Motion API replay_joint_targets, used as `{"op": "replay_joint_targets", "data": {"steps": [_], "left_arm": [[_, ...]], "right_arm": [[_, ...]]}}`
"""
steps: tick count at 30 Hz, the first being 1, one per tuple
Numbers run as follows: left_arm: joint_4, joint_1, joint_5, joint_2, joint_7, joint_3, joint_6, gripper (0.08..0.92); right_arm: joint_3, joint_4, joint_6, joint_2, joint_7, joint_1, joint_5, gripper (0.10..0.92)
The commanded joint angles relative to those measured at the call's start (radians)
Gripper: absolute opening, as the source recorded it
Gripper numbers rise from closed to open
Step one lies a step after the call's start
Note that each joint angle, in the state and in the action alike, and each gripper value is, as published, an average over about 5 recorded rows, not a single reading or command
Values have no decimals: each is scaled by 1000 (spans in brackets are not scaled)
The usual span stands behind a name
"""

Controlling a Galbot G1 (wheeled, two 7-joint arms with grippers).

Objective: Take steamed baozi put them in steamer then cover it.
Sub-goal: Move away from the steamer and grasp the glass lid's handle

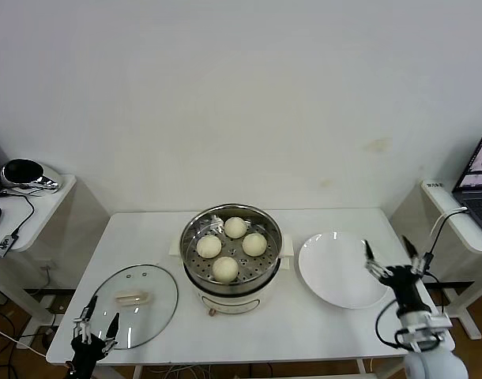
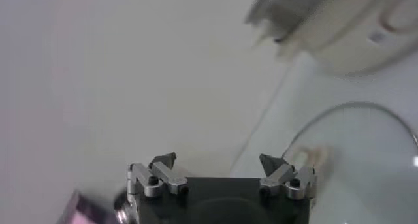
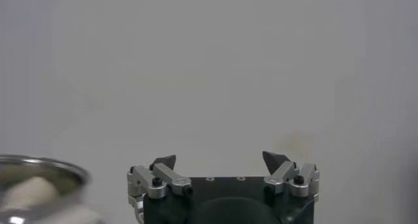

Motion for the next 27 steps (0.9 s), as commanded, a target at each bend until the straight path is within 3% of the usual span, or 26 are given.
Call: {"op": "replay_joint_targets", "data": {"steps": [1,8,27], "left_arm": [[194,-160,315,71,-13,52,-44,823],[276,-270,317,87,20,91,-42,823],[384,-423,281,116,59,128,-42,823]], "right_arm": [[147,11,37,110,78,-132,-31,823],[148,34,43,129,76,-149,-44,823],[112,26,79,163,72,-176,-84,823]]}}
